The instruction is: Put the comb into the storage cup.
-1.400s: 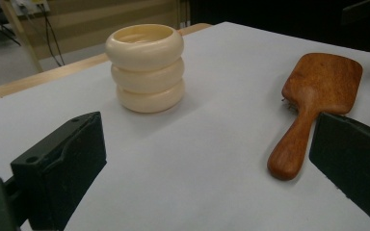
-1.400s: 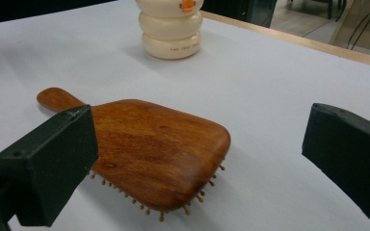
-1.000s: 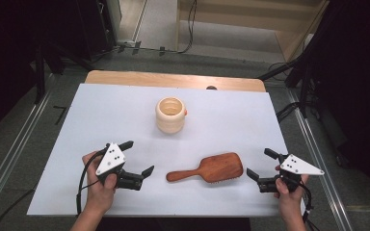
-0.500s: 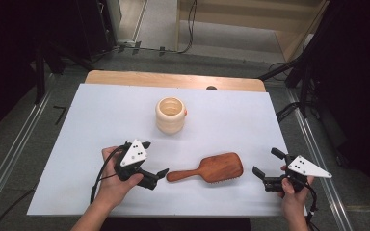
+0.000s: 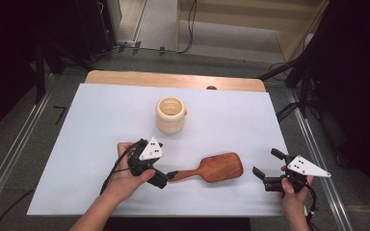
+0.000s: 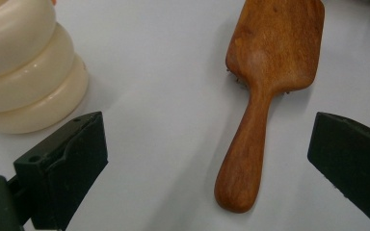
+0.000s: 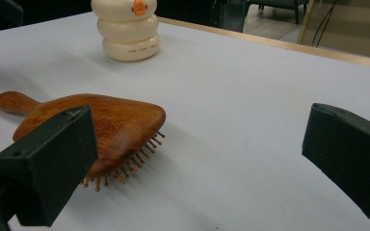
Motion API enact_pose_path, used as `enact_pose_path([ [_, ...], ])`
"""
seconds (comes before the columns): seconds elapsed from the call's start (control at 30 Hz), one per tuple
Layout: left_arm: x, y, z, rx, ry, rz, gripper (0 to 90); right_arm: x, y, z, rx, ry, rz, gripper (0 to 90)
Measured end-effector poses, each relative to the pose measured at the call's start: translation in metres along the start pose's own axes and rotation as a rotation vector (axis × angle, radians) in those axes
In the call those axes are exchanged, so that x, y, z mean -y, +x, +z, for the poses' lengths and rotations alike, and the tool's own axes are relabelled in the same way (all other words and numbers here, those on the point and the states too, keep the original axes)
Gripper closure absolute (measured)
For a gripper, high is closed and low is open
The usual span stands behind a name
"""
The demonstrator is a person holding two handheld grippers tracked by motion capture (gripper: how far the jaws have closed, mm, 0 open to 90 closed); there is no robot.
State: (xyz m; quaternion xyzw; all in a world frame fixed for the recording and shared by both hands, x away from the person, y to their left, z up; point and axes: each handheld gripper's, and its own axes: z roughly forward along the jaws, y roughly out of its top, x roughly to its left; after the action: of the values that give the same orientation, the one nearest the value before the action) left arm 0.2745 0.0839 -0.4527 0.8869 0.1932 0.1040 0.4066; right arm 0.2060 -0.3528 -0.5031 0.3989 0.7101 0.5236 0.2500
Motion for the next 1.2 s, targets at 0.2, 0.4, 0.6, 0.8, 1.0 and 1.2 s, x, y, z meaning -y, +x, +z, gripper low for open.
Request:
enact_pose_path([
  [0.2, -0.004, 0.0, 0.009, 0.024, 0.042, 0.012, 0.2, 0.002, -0.001, 0.0, -0.002, 0.006, 0.012, 0.0],
  [0.4, -0.01, -0.003, 0.021, 0.053, 0.124, 0.043, 2.8, 0.002, -0.001, 0.001, 0.0, 0.012, 0.013, 0.0],
  [0.6, -0.013, -0.007, 0.033, 0.073, 0.178, 0.067, 4.2, 0.002, 0.0, 0.002, 0.0, 0.018, 0.001, 0.0],
  [0.8, -0.016, -0.013, 0.049, 0.093, 0.269, 0.092, 6.9, 0.002, 0.0, 0.003, -0.001, 0.022, 0.006, 0.0],
  [1.0, -0.021, -0.019, 0.057, 0.066, 0.302, 0.112, 17.7, 0.002, 0.0, 0.003, -0.004, 0.025, -0.002, 0.0],
  [1.2, -0.024, -0.022, 0.066, 0.057, 0.332, 0.134, 26.8, 0.002, 0.0, 0.003, -0.004, 0.03, -0.003, 0.0],
])
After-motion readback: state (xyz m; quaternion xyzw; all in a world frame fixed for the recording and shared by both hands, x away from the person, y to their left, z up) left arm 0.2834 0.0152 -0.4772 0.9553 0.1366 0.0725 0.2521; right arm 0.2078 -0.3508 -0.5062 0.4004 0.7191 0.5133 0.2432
